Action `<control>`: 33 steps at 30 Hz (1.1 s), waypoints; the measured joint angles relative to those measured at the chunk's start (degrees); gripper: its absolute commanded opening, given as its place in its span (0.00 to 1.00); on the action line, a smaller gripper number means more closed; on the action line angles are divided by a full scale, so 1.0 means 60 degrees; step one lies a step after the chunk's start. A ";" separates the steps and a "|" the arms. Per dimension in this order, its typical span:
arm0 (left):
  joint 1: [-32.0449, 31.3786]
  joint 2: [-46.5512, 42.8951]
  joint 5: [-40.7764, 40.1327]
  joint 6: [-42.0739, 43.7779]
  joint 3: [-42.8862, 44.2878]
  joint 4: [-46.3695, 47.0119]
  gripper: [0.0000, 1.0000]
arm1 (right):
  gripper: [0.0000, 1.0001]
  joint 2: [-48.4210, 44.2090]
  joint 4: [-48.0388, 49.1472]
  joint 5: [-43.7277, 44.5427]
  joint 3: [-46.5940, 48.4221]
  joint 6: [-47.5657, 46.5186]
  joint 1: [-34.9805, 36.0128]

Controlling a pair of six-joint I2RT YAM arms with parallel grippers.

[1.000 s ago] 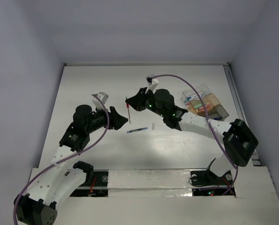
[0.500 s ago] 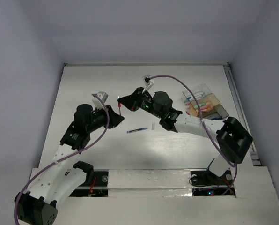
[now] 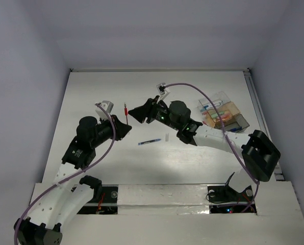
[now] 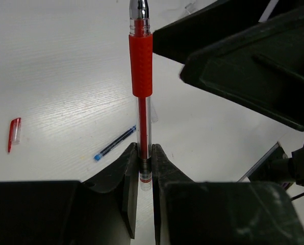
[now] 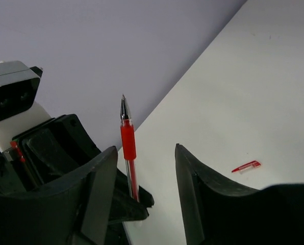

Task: Sort the stationery into containers
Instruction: Pick up the pen from the center of the board, then close the pen cap on the pen.

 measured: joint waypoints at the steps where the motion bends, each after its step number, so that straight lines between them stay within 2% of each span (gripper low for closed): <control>1: 0.0007 -0.0084 -0.0113 0.0040 0.0007 -0.0007 0.00 | 0.60 -0.0138 -0.0182 0.0000 -0.0007 -0.0102 0.0000; 4: 0.0011 -0.0171 -0.0506 0.0164 0.0087 -0.0178 0.00 | 0.56 -0.0688 -0.0801 0.0011 -0.0018 -0.0444 -0.0055; 5: 0.0011 -0.0193 -0.0663 0.0204 0.0127 -0.0262 0.00 | 0.45 -0.0903 -0.0929 0.0047 -0.0073 -0.0539 -0.0058; 6: 0.0011 -0.0208 -0.0736 0.0229 0.0146 -0.0317 0.00 | 0.39 -0.1107 -0.1056 0.0087 -0.0149 -0.0608 -0.0062; 9: 0.0011 -0.0583 -0.1184 0.0273 0.0178 -0.0568 0.00 | 0.24 -0.1475 -0.1530 0.0306 -0.0306 -0.0732 -0.0069; 10: 0.0011 -0.0736 -0.1257 0.0291 0.0178 -0.0605 0.00 | 0.23 -0.1439 -0.1687 0.0372 -0.0306 -0.0758 -0.0069; 15: 0.0011 -0.1508 -0.1625 0.0346 0.0178 -0.0623 0.00 | 0.28 -0.0080 -0.3140 0.0630 0.0204 -0.0780 -0.0073; 20: 0.0011 -0.2051 -0.1905 0.0361 0.0186 -0.0619 0.00 | 0.52 0.2419 -0.5195 0.0787 0.2065 -0.0903 -0.0036; 21: 0.0011 -0.2098 -0.1945 0.0361 0.0186 -0.0619 0.00 | 0.54 0.2936 -0.5552 0.0827 0.2539 -0.0943 -0.0004; 27: -0.0087 -0.2215 -0.2164 0.0361 0.0186 -0.0659 0.00 | 0.57 0.5362 -0.7133 0.1268 0.5198 -0.1067 0.0335; 33: -0.0364 -0.2484 -0.2251 0.0361 0.0186 -0.0703 0.00 | 0.57 0.6747 -0.8236 0.1617 0.6991 -0.1122 0.0627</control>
